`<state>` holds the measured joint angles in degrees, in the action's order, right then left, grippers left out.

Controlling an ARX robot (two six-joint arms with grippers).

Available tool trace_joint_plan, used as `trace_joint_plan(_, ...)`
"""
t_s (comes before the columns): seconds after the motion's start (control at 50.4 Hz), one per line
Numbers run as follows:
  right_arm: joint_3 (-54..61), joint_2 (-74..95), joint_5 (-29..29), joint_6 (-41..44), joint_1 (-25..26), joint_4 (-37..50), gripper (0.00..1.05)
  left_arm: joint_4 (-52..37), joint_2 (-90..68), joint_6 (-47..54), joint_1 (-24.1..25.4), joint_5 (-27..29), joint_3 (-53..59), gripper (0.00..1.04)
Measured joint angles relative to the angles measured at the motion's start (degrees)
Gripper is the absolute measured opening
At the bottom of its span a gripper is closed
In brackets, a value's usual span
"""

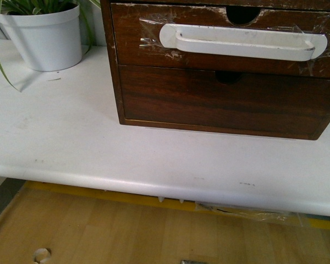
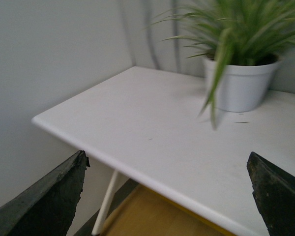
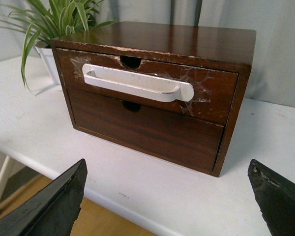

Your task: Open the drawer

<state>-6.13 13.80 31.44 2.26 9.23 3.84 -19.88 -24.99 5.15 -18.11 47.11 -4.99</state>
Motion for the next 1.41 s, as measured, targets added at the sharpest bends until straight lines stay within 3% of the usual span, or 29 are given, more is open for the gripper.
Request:
trace_joint_plan(0.159, -8.5, 11.3, 1.7, 12.9, -2.9, -5.1, 0.96, -1.0, -12.2, 9.4, 4.7, -18.4, -7.9, 0.99)
trace_joint_plan(0.298, -14.8, 19.3, 0.5, 26.3, -8.2, -8.0, 0.96, 3.0, -23.6, 16.1, 10.8, -38.3, -17.2, 0.99)
trace_joint_plan(0.496, -23.5, 27.6, 0.8, 40.5, -11.8, -14.1, 0.96, 15.3, -36.2, 27.7, 8.5, -55.6, -31.4, 0.99)
trace_joint_plan(0.972, -35.5, 43.4, -1.0, 60.3, -15.4, -24.3, 0.96, 38.8, -59.6, 43.8, -0.1, -68.1, -60.4, 0.99)
trace_joint_plan(1.409, -40.2, 52.3, -3.4, 66.5, -15.9, -27.0, 0.96, 48.7, -71.5, 48.0, -6.8, -70.8, -74.0, 0.99)
